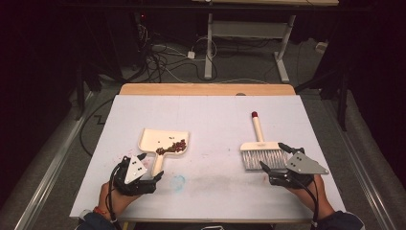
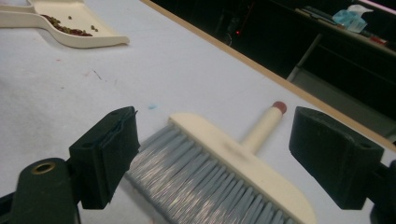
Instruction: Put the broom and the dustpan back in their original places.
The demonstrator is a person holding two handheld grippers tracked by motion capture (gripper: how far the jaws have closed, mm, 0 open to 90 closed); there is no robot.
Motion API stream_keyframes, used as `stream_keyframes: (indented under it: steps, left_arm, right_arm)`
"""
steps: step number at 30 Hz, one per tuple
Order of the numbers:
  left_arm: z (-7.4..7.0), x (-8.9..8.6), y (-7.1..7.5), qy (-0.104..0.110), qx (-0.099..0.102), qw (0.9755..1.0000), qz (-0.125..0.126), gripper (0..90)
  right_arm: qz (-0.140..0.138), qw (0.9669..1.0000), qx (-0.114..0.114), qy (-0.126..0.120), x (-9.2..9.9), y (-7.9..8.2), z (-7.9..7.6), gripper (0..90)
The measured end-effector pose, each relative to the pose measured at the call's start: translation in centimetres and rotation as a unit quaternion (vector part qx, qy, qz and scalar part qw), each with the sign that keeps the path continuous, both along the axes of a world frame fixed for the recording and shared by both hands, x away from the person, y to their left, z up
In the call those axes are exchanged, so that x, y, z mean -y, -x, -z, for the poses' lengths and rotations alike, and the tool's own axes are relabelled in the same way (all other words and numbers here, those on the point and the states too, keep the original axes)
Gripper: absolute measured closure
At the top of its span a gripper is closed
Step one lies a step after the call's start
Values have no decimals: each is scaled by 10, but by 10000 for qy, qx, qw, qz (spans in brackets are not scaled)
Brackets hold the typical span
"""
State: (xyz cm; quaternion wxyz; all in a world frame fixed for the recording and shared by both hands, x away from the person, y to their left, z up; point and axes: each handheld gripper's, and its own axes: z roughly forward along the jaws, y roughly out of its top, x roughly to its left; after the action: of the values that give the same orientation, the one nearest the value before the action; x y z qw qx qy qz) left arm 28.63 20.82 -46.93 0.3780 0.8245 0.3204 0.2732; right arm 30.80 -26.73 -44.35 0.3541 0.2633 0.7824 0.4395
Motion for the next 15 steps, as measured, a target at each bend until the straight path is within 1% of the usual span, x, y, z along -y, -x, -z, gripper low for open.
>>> stream_keyframes:
  steps: [1,3,6,8,9,11,13,15]
  left_arm:
    - [0,0,0,0,-4,10000,-8,182]
    - [1,0,0,-3,-7,10000,-29,182]
    - [1,-1,0,-1,-9,10000,-51,182]
    - [0,-1,0,-13,6,10000,-71,182]
    - [0,-1,0,-14,28,10000,-67,183]
    - [-1,0,0,-28,42,10000,-34,183]
    - [-1,1,0,-60,44,10000,-21,182]
    - [0,1,-1,-61,42,10000,-32,182]
  right_arm:
    - [2,10000,-10,-12,1,1,2,161]
    - [-16,10000,-8,39,3,3,5,161]
    - [-49,9999,-117,-64,6,7,13,161]
    - [-88,9998,-164,-14,7,10,18,162]
    - [-112,9998,-169,51,7,12,20,161]
    - [-125,9997,-133,151,8,14,24,162]
    - [-129,9996,-233,88,9,14,25,162]
    - [-125,9996,-235,-1,10,14,25,163]
